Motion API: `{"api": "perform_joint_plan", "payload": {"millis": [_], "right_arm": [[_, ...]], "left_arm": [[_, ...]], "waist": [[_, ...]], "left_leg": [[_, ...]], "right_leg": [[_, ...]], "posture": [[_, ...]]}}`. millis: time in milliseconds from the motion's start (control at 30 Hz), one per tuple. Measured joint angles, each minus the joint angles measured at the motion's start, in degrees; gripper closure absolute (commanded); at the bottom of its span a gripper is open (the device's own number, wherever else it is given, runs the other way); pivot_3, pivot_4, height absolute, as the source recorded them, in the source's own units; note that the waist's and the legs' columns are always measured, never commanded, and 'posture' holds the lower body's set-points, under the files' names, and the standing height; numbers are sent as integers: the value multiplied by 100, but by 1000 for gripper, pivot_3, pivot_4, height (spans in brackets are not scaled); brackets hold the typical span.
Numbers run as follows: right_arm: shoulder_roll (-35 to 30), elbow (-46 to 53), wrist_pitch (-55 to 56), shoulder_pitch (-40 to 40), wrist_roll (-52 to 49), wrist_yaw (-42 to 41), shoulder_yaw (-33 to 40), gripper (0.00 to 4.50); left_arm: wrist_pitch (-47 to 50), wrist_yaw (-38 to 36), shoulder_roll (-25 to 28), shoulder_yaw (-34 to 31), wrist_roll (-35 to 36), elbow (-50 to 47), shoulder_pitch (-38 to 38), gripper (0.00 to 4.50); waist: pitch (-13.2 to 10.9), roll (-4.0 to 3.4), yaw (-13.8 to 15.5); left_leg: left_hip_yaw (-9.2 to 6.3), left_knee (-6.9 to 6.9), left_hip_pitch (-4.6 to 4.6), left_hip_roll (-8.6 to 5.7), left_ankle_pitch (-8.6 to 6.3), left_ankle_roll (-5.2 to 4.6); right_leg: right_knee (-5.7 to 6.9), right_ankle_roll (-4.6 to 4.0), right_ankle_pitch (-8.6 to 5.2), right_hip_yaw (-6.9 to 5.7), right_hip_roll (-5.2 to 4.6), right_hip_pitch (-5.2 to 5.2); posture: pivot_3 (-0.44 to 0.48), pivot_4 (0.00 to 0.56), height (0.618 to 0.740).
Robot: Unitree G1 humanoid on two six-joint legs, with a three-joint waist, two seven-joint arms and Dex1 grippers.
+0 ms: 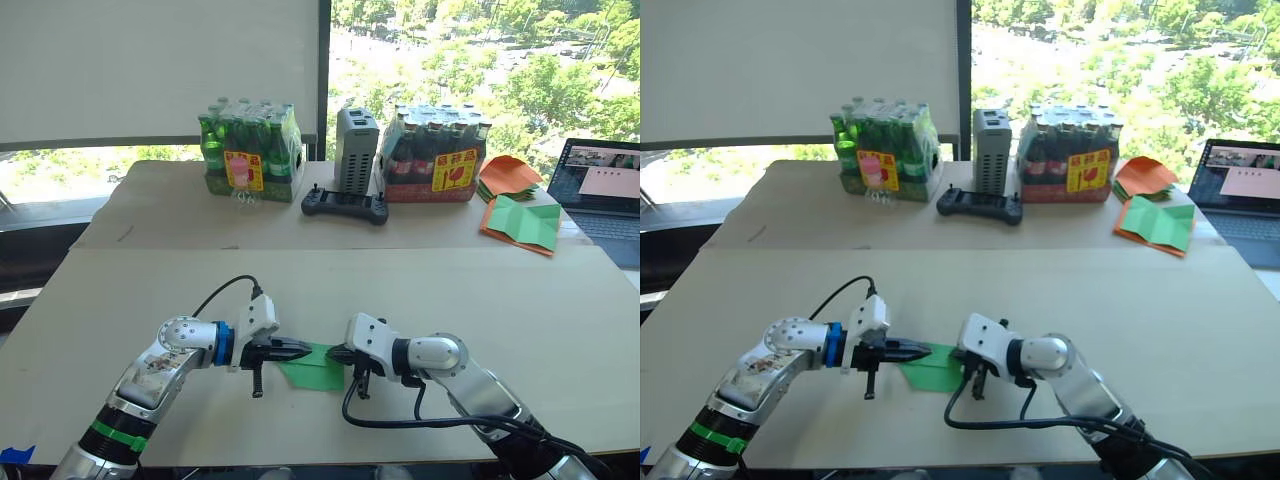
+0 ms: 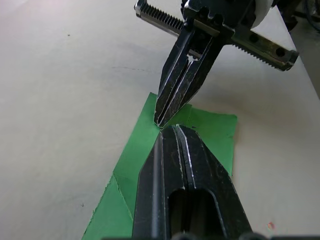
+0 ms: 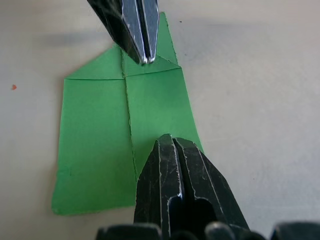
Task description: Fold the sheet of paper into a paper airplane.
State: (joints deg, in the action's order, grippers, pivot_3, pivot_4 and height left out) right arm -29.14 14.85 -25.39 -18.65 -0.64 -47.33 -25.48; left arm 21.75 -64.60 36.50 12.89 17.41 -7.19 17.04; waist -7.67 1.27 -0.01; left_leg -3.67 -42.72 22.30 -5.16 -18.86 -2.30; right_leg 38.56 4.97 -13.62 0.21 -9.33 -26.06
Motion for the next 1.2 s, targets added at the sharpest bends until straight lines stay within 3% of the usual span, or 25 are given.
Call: {"api": "perform_joint_plan", "payload": {"millis": [567,1200], "right_arm": [[29,55,-285,-96,0,16,-59,4476],[30,87,-359,-101,0,9,-130,4476]], "left_arm": [[-960,-310,-41,442,-634,865,302,4500],[-1303,-389,460,93,-633,924,-91,4500]], "waist": [[2,1,-7],[23,-6,-78]], "left_leg": [[0,3,-13,1,0,0],[0,66,-93,3,-15,-26]], "right_leg": [[-1,0,0,-1,0,-2],[-14,-3,-2,5,1,41]], "posture": [[0,150,678],[0,150,678]]}}
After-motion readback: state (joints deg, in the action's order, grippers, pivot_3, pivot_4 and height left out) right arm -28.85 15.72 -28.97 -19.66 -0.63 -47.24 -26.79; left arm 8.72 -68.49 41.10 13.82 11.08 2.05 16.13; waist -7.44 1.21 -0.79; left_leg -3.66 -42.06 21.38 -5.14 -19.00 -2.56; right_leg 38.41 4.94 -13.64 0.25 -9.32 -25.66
